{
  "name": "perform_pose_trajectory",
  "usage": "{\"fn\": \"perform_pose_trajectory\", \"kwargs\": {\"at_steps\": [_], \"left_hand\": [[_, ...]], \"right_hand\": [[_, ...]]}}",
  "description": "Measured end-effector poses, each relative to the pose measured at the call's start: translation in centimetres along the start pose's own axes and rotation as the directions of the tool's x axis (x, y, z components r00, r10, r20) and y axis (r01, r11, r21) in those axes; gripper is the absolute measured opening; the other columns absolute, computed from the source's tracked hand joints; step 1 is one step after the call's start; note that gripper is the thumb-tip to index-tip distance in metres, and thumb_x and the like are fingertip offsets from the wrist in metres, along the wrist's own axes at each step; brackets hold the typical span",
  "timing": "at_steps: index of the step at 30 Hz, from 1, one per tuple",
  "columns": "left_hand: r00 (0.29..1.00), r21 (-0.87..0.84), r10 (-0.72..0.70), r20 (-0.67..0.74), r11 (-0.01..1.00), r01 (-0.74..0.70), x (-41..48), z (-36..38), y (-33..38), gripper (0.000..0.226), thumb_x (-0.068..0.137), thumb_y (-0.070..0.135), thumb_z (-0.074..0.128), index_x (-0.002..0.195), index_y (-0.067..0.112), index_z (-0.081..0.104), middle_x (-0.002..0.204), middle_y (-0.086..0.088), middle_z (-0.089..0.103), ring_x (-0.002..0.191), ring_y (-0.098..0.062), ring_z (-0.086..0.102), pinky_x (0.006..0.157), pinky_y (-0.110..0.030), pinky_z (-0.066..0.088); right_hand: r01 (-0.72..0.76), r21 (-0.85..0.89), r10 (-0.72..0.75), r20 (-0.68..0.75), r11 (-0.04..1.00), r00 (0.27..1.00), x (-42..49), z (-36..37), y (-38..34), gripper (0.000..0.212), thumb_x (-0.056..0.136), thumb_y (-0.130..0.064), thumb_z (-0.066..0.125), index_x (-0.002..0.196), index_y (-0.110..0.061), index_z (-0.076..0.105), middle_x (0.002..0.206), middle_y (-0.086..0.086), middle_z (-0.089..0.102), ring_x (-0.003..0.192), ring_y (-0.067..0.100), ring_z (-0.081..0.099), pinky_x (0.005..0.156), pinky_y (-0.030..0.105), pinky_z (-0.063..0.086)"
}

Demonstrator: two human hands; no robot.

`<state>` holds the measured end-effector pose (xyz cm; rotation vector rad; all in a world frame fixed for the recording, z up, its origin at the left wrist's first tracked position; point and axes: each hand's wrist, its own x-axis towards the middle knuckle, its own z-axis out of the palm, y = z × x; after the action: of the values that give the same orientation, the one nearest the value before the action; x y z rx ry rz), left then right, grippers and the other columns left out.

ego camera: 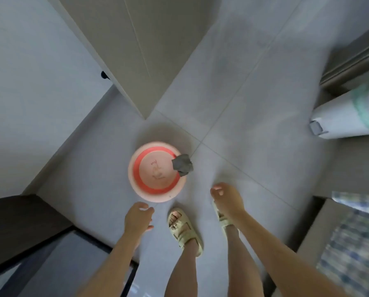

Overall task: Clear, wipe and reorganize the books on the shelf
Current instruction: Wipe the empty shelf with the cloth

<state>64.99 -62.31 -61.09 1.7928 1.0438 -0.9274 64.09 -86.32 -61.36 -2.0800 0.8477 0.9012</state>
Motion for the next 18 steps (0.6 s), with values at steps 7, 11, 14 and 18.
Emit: {"fn": "perform_pose_trajectory", "kwargs": {"at_steps": [7, 11, 14, 18], "left_hand": [[1.000, -0.095, -0.015, -0.012, 0.995, 0.014, 13.1, 4.9, -0.1, 0.017, 0.090, 0.007, 0.056, 0.106, 0.010, 0.057, 0.098, -0.011, 0.062, 0.087, -0.025, 0.064, 0.060, -0.026, 0.053], [0.997, -0.210, -0.078, 0.007, 0.975, 0.078, 20.7, 8.9, -2.2, 0.017, 0.090, 0.006, 0.056, 0.107, 0.007, 0.056, 0.103, -0.012, 0.061, 0.093, -0.028, 0.062, 0.064, -0.029, 0.053], [0.993, -0.264, -0.114, 0.016, 0.958, 0.114, 24.2, 11.1, -3.7, 0.017, 0.090, 0.006, 0.055, 0.108, 0.006, 0.056, 0.100, -0.012, 0.062, 0.086, -0.025, 0.061, 0.068, -0.033, 0.054], [0.989, -0.326, -0.145, 0.042, 0.933, 0.151, 25.8, 12.9, -5.4, 0.011, 0.090, 0.004, 0.055, 0.100, 0.009, 0.057, 0.094, -0.012, 0.062, 0.083, -0.027, 0.061, 0.076, -0.042, 0.055]], "right_hand": [[0.100, -0.306, -0.062, 0.132, 0.947, 0.989, 17.5, 7.6, -2.7, 0.036, 0.098, -0.032, 0.047, 0.129, -0.016, 0.052, 0.129, 0.005, 0.060, 0.121, 0.024, 0.054, 0.095, 0.029, 0.041], [0.129, -0.456, -0.058, 0.166, 0.881, 0.984, 26.2, 13.3, -2.4, 0.036, 0.098, -0.028, 0.045, 0.129, -0.012, 0.050, 0.125, 0.008, 0.060, 0.116, 0.027, 0.056, 0.088, 0.030, 0.042], [0.126, -0.503, -0.033, 0.190, 0.855, 0.981, 30.6, 16.8, -1.1, 0.035, 0.095, -0.029, 0.046, 0.125, -0.010, 0.051, 0.118, 0.008, 0.063, 0.108, 0.027, 0.060, 0.084, 0.033, 0.045], [0.123, -0.526, -0.083, 0.099, 0.842, 0.992, 32.8, 18.6, 0.4, 0.031, 0.093, -0.026, 0.054, 0.115, -0.005, 0.057, 0.111, 0.012, 0.065, 0.105, 0.030, 0.060, 0.078, 0.032, 0.043]]}}
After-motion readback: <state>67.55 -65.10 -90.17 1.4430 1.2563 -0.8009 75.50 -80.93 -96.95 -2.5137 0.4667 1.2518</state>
